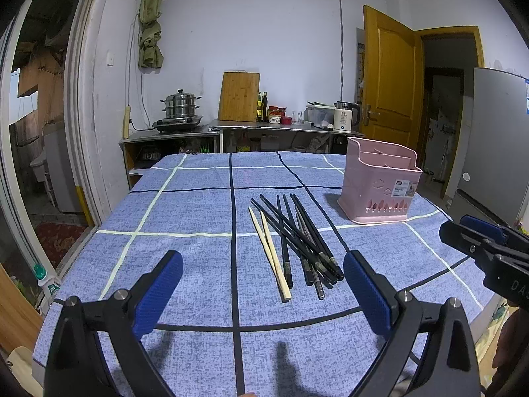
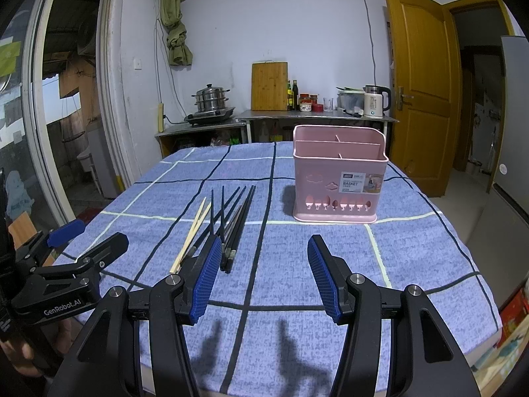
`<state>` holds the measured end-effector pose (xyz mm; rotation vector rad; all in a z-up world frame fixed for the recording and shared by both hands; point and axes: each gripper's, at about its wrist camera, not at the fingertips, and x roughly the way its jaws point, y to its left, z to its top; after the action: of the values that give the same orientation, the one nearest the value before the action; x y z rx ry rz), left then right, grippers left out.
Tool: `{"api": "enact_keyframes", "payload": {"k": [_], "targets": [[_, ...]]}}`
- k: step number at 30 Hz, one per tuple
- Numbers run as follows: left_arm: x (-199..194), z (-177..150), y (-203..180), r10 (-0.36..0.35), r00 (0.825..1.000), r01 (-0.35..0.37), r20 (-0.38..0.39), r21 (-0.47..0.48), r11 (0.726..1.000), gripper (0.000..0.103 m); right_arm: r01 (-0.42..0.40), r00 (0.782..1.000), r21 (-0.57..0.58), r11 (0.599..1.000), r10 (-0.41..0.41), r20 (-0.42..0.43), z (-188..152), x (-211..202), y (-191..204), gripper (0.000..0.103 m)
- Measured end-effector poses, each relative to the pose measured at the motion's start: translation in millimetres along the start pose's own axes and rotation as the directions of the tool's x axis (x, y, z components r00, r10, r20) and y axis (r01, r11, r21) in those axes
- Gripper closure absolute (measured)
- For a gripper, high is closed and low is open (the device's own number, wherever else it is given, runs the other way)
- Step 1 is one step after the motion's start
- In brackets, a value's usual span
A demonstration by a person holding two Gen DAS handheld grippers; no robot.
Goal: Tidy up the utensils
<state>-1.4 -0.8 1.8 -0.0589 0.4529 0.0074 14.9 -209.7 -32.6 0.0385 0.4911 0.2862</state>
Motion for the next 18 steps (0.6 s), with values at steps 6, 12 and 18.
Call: {"api": "enact_keyframes", "payload": {"k": [6,12,18], "targets": [[1.6,-1.5,0.3,0.004,1.0,-0.004,-0.003,0.003,1.0,0.004,-0.002,1.0,0.003,1.0,0.002,-0.005,-1.0,-0.7,-0.6,0.048],[4.4,-3.3,0.2,0.011,1.0,-0.011,-0.007,0.012,1.0,0.004,-0.003,1.0,0.001,1.0,0.004,-0.012,-1.0,0.7,-0.9,0.048],[13.9,-1.9,3.0,0.013,0.999,-0.012,-0.031,0.025,1.0,0.004,-0.009,1.0,-0.005,1.0,0.009,-0.026,3.1,8.3,-2.4,0.048]]}}
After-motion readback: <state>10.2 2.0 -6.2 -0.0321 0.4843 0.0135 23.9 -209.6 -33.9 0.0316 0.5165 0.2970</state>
